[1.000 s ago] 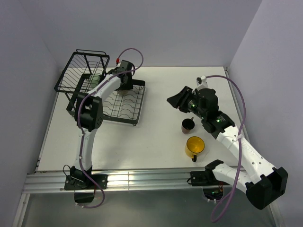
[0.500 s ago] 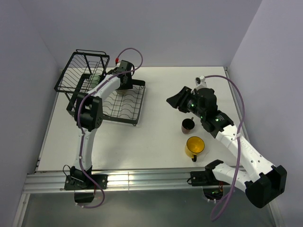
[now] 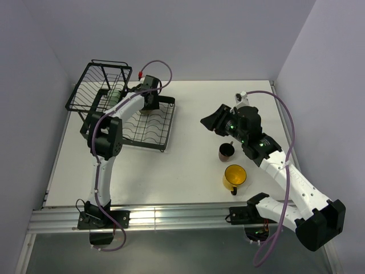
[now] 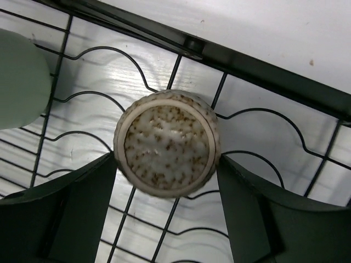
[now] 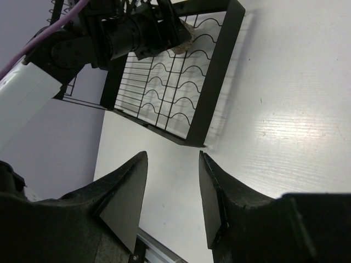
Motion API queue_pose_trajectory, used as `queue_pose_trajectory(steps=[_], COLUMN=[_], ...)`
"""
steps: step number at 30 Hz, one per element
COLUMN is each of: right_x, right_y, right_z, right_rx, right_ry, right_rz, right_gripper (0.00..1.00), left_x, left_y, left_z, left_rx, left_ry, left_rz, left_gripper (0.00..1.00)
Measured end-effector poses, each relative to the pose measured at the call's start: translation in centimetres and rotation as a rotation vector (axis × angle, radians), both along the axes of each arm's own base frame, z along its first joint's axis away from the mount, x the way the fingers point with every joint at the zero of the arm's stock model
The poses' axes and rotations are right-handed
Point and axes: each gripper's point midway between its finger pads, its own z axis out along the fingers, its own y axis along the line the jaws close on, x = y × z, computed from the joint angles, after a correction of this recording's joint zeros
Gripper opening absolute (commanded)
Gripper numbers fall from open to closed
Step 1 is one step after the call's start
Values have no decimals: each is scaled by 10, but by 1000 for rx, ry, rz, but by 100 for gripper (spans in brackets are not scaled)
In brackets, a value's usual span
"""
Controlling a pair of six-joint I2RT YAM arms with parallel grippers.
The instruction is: Load the cups into the dish rack
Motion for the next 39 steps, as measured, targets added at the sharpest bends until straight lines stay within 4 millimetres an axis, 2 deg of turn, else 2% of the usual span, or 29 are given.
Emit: queue_pose_trajectory(steps=[4,10,14,15,17,23,28,31,39], right_x=[0,0,0,0,0,0,1,1,1], right_y=[0,0,0,0,-1,-1,-4,-5,-8], right_z=[0,0,0,0,0,1,2,3,4], right_rx=[0,0,0,0,0,-1,-10,-14,-21], right_ry=[0,0,-1,-1,-1,-4,-14,-20,-26], right_rz=[0,-1,-1,-1,-4,-8,-19,-23,-31], right_gripper=[50,50,43,40,38,38,37,37,37], left_x=[-3,-9,-12,-13,-12,2,10,11,16], left_y=[-6,-31,-53,-57,-62,-68,-71,-70,-52], left_z=[21,64,74,74,70,46,16,5,2], left_rx=[4,-18,-46,-51,-58,-60,-51,-44,-29], left_ry=[-40,-153,-190,-188,-183,-162,-122,-104,-99], left_rz=[-13,-53,-101,-115,-131,-141,-145,-142,-103], left_gripper=[79,76,64,57,49,37,34,31,30])
